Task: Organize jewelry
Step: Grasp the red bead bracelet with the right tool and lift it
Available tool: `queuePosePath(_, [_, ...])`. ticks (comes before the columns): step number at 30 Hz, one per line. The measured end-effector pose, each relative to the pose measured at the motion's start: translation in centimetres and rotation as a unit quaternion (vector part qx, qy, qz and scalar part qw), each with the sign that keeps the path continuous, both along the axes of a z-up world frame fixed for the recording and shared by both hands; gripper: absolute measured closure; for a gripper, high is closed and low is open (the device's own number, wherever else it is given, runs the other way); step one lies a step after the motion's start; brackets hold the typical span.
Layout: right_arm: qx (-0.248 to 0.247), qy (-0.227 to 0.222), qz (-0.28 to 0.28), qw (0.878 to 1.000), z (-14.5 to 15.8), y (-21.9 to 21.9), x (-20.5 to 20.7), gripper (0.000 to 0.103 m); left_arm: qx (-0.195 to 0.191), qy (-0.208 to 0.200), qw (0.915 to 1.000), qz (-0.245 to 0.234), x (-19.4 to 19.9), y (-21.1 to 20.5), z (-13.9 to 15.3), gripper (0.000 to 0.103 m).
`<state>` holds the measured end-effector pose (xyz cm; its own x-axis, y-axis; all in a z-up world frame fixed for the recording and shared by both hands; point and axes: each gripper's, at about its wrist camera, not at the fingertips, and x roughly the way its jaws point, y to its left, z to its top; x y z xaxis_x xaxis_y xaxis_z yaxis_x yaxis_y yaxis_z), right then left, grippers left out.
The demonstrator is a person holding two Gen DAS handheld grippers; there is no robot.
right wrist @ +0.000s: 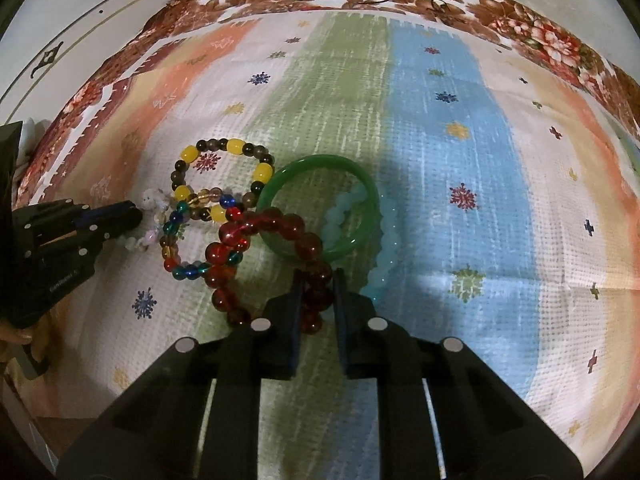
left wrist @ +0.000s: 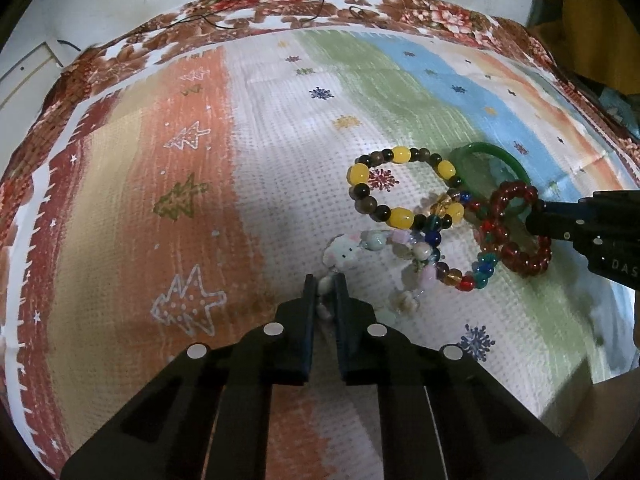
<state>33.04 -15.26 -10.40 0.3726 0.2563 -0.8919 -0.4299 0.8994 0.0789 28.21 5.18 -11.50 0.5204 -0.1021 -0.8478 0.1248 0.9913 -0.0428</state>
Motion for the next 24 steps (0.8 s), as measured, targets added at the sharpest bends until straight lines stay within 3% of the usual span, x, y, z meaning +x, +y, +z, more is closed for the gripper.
queuePosePath(6, [0.012, -0.002, 0.004, 1.0, 1.1, -0.3, -0.2, 0.088, -0.002, -0.003, 1.0, 0.0, -0.6, 0.3, 0.7, 0.095])
queuePosePath(15, [0.026, -0.018, 0.006, 0.999, 3.6, -0.7, -1.5, 0.088, -0.025, -0.031, 0.9991, 0.011, -2.2, 0.4, 4.1, 0.095])
queuePosePath(24, [0.055, -0.033, 0.006, 0.998, 7.0, -1.3, -4.4, 0.088, -0.034, -0.05, 0.9981, 0.013, -5.0, 0.1, 6.5, 0.095])
